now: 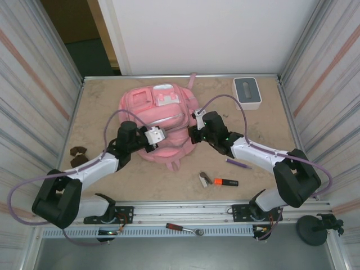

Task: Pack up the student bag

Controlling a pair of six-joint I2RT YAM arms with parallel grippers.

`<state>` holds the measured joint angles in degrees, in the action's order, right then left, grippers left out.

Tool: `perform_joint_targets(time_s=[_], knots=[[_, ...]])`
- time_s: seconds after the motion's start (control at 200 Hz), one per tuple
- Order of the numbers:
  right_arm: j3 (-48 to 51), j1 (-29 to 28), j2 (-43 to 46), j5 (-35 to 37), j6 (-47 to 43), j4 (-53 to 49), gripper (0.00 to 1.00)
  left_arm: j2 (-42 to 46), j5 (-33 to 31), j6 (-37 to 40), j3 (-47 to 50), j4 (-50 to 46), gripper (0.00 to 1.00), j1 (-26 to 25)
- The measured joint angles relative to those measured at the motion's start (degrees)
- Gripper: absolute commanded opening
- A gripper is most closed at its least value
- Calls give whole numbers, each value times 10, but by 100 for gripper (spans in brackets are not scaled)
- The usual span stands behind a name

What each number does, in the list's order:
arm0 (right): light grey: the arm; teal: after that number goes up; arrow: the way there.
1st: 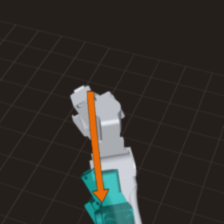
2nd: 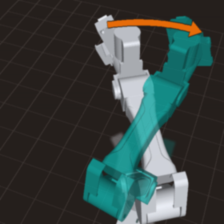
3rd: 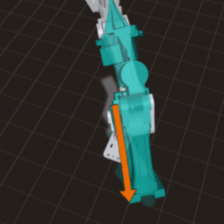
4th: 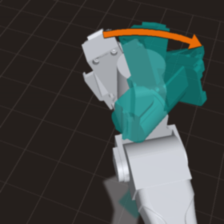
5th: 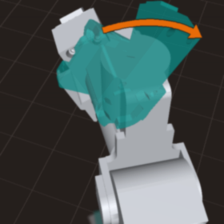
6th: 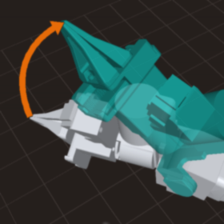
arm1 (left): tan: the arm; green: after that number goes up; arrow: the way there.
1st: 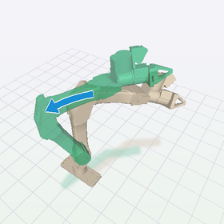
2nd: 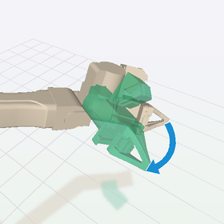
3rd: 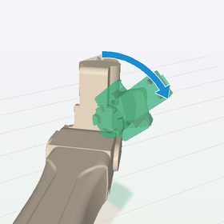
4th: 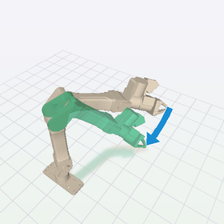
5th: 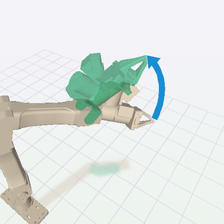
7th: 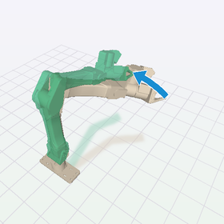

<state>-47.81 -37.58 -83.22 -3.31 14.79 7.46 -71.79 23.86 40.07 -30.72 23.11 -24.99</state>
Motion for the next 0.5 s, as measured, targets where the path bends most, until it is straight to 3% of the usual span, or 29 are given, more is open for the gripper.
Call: perform_joint_targets(time_s=[0.09, 0.2, 0.281, 0.386, 0.501], knots=[[0, 1, -1, -6, 0, 7, 0, 2, 21, -13, 8, 12, 10, 17], [0, -4, -5, 0, -3, 13, 0, 2, 27, -22, 8, 12, 36, 20], [0, -7, -8, 9, -3, 10, 0, 4, 20, -30, 8, 11, 49, 21], [0, -15, -8, 16, -2, 10, 0, 15, -4, -22, 7, -4, 57, -2], [0, -22, -7, 20, -2, 9, 0, 24, -40, -4, -8, -32, 59, -46]])
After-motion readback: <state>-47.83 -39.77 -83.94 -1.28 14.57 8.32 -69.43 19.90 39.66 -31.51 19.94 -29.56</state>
